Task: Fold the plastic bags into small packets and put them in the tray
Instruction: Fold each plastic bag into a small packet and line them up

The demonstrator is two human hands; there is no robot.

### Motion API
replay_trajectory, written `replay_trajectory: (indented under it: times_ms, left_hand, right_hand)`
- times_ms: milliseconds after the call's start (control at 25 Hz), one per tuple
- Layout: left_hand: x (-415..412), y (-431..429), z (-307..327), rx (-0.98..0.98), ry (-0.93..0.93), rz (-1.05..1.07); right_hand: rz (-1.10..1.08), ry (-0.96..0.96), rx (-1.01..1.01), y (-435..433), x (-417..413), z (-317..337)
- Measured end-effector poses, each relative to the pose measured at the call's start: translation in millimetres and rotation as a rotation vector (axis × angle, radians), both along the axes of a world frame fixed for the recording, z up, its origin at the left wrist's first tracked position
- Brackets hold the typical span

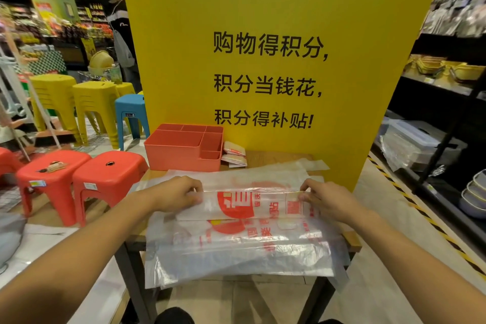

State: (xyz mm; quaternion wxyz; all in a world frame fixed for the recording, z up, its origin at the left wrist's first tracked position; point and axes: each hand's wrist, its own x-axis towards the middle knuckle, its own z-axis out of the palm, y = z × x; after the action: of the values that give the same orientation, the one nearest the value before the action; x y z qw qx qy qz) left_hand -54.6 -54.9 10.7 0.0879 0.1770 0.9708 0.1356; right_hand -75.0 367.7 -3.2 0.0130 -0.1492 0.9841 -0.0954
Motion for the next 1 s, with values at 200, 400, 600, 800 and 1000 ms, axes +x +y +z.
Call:
replay_trajectory:
  times_ms: [200,400,600,800,1000]
  left_hand:
    - [-6.6,-0.1,-13.4,-0.187,0.058,0.078]
    - [9.7,28.9,-31.2,-0.126,0.246,-0.049]
    - [21.6,50.6,-36.2,-0.213,0.177,-0.164]
    - [27.4,47.5,-33.5,-0.212,0.258,-0.216]
    - [27.7,47.6,-31.3,-0.210,0.290,-0.196]
  right_hand:
    - [0.062,0.230,0.145,-8.0,-3.6,-13.8]
    - [0.129,0.228,0.025,-22.0,7.0,-37.7]
    - [0.230,0.146,-0.018,-31.4,20.4,-36.0]
    - [0.252,0.171,0.033,-26.4,23.0,-31.5]
    - [0.300,0.287,0.004,-22.6,24.8,-29.5]
